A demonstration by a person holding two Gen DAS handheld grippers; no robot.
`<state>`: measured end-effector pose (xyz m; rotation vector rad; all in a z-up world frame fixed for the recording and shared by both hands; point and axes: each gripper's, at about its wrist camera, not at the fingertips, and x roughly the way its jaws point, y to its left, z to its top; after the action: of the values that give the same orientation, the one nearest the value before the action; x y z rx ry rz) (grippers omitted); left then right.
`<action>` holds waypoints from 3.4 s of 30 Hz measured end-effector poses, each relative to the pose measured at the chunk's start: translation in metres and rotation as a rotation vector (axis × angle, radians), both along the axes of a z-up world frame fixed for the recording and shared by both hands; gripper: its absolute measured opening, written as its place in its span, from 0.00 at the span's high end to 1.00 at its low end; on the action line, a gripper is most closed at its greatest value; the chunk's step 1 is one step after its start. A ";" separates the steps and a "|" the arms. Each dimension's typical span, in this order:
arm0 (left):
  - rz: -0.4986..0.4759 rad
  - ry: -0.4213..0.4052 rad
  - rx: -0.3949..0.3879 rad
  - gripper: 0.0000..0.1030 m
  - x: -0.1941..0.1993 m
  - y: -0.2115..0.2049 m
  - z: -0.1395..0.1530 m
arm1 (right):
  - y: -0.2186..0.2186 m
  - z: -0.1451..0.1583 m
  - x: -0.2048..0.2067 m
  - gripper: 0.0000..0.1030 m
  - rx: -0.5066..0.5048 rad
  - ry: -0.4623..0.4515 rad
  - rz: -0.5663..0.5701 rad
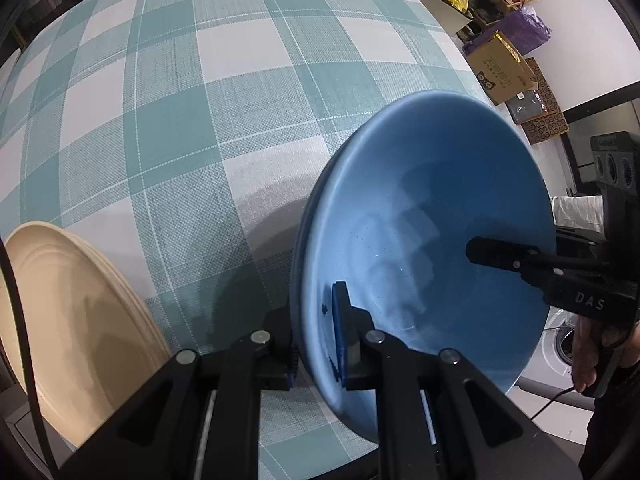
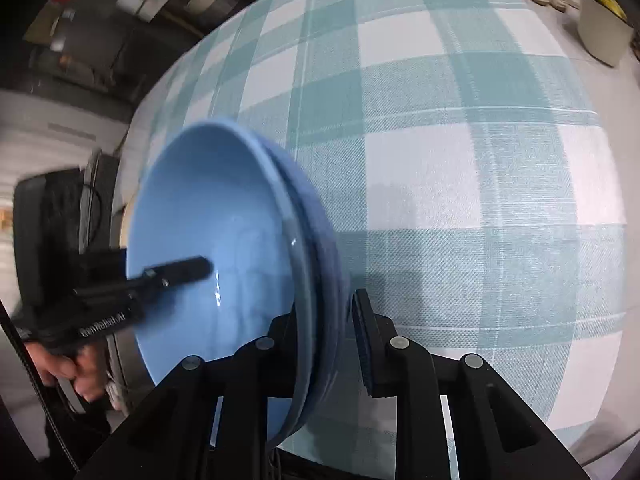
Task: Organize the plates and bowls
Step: 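Lift the blue bowl stack off the table with both tools, then carry the blue bowl stack with both tools over the cream plates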
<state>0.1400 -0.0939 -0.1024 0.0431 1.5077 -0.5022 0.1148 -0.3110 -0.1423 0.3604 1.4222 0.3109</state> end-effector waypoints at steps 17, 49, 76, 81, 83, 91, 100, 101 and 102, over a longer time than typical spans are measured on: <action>0.019 0.029 -0.038 0.90 0.000 0.006 0.001 | 0.009 0.008 -0.005 0.85 -0.067 -0.058 0.029; 0.005 0.073 -0.014 0.89 0.001 0.022 0.019 | 0.031 0.031 0.021 0.90 -0.135 0.013 0.085; 0.353 0.003 0.033 0.90 -0.010 0.198 0.075 | 0.217 0.085 0.061 0.90 -0.109 -0.008 0.357; 0.409 0.001 0.065 0.90 -0.013 0.229 0.065 | 0.250 0.076 0.068 0.90 -0.095 0.011 0.387; 0.419 0.004 0.075 0.90 -0.012 0.238 0.059 | 0.264 0.070 0.070 0.90 -0.096 0.018 0.390; 0.460 0.028 0.050 0.89 -0.019 0.268 0.034 | 0.300 0.047 0.072 0.89 -0.116 0.058 0.440; 0.455 0.053 0.020 0.88 -0.022 0.264 0.015 | 0.305 0.035 0.072 0.89 -0.172 0.019 0.445; 0.456 0.055 0.020 0.88 -0.022 0.262 0.013 | 0.303 0.034 0.072 0.89 -0.177 0.018 0.440; 0.456 0.053 0.021 0.88 -0.022 0.261 0.012 | 0.303 0.032 0.072 0.89 -0.179 0.020 0.439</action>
<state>0.1176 0.1673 -0.0906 -0.2946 1.5154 -0.1211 0.1871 -0.0080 -0.1102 -0.1004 1.5295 0.5314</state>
